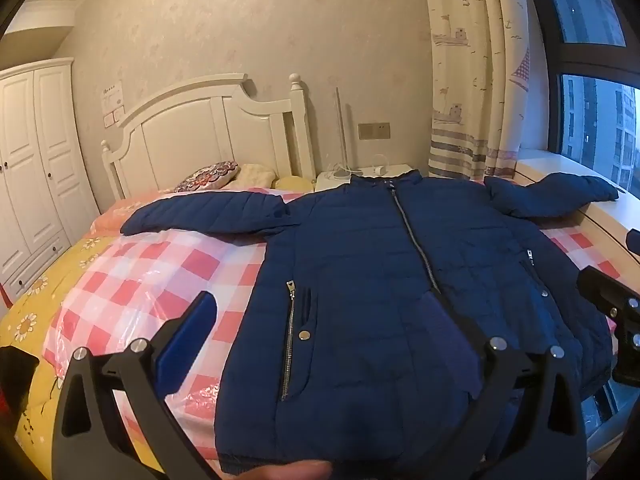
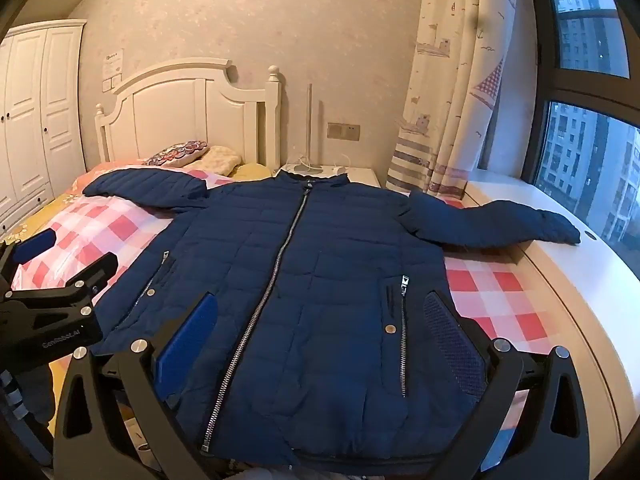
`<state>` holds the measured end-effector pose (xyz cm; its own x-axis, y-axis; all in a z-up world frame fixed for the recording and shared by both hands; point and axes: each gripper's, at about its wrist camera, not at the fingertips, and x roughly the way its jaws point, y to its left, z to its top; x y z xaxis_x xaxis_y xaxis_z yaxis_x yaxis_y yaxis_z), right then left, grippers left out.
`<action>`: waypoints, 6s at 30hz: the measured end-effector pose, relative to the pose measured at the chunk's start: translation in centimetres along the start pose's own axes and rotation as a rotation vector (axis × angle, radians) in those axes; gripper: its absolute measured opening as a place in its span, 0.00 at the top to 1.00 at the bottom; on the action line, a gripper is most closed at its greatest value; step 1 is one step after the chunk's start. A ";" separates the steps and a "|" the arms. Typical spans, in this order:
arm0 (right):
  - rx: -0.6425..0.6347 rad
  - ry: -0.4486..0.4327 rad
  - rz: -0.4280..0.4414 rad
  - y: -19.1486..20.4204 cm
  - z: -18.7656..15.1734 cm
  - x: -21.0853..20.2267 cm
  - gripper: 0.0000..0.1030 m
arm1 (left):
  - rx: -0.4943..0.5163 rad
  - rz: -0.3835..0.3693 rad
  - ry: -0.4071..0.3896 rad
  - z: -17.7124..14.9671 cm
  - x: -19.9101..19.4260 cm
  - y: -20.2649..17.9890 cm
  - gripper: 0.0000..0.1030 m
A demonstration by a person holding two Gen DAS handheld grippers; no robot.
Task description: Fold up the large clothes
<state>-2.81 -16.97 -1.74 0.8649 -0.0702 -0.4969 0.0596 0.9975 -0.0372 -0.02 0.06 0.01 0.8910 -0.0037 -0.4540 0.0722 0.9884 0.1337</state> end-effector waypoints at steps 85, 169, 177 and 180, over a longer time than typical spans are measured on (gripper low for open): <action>0.038 0.030 0.060 0.3 -0.3 0.7 0.04 | -0.005 -0.030 0.048 -1.7 1.2 -0.2 0.02; 0.914 0.246 0.245 -27.8 2.2 28.7 0.15 | -0.084 -0.099 0.479 3.7 35.1 -0.6 0.02; 1.067 0.258 0.170 -30.0 2.8 33.9 0.15 | -0.082 -0.099 0.478 3.7 35.1 -0.6 0.02; 0.919 0.154 0.059 -28.1 5.6 33.2 0.42 | -0.082 -0.098 0.478 3.6 35.1 -0.7 0.02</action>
<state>26.97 -47.27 -12.35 0.8075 0.0463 -0.5881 0.4458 0.6050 0.6597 32.81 -1.33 -12.80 0.5746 -0.0463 -0.8171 0.0931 0.9956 0.0091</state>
